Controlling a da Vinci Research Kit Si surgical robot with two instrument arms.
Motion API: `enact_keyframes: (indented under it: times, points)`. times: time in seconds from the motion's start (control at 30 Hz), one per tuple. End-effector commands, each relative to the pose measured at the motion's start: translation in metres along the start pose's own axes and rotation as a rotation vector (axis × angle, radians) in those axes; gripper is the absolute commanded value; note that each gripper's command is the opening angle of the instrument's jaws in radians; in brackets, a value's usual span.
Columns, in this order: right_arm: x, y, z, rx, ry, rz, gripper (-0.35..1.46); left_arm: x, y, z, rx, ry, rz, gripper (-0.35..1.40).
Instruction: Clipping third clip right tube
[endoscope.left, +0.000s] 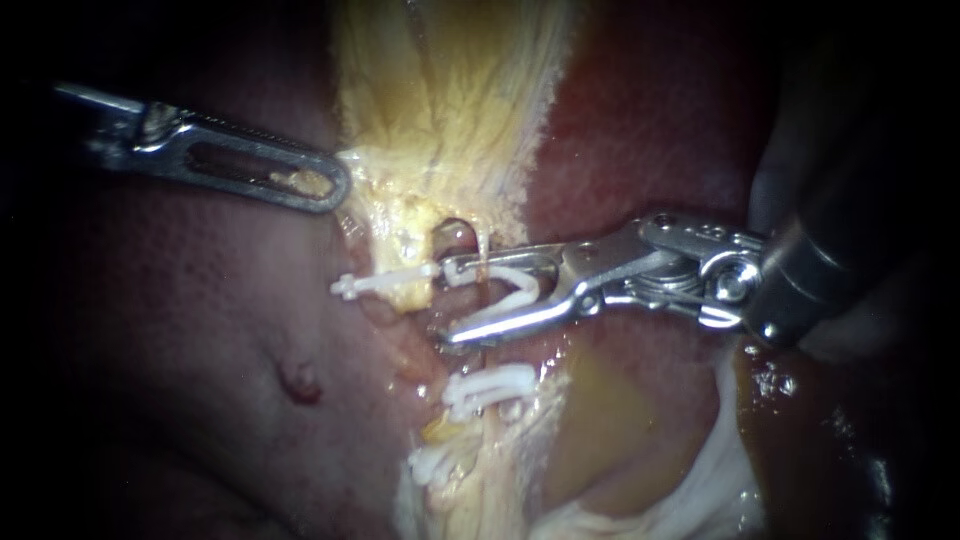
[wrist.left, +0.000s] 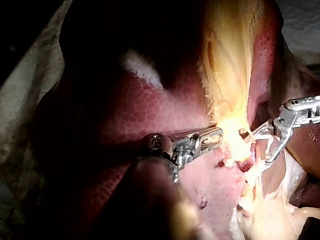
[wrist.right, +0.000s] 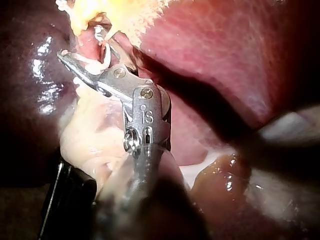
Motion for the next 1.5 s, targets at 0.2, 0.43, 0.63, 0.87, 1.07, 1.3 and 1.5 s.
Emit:
enact_keyframes:
  times: [0.2, 0.43, 0.63, 0.87, 1.07, 1.3, 1.5]
  points:
    - [0.0011, -0.0016, 0.0003, 0.031, 0.015, -0.006, 0.49, 0.0, 0.0001, 0.0, 0.001, 0.001, 0.001, -0.35]
    - [0.0015, -0.0021, 0.0002, 0.038, 0.026, -0.005, 0.49, 0.0, 0.0002, 0.0, 0.001, 0.001, 0.001, -0.35]
    - [0.0014, -0.0019, -0.0001, 0.038, 0.026, -0.005, 0.46, 0.0, 0.0002, 0.0, 0.001, 0.001, 0.001, -0.35]
    - [0.0012, -0.0018, -0.0009, 0.042, 0.025, 0.007, 0.37, 0.0001, 0.0003, 0.0001, 0.001, 0.0, 0.002, -0.35]
    - [0.001, -0.0017, -0.0015, 0.045, 0.024, 0.012, 0.23, 0.0001, 0.0003, 0.0001, 0.001, 0.0, 0.002, -0.35]
    - [0.0009, -0.0015, -0.0019, 0.047, 0.023, 0.012, 0.0, 0.0001, 0.0003, 0.0001, 0.001, 0.0, 0.002, -0.35]
    - [0.0007, -0.0015, -0.0023, 0.05, 0.026, 0.029, -0.35, 0.0001, 0.0003, 0.0001, 0.001, 0.0, 0.002, -0.35]
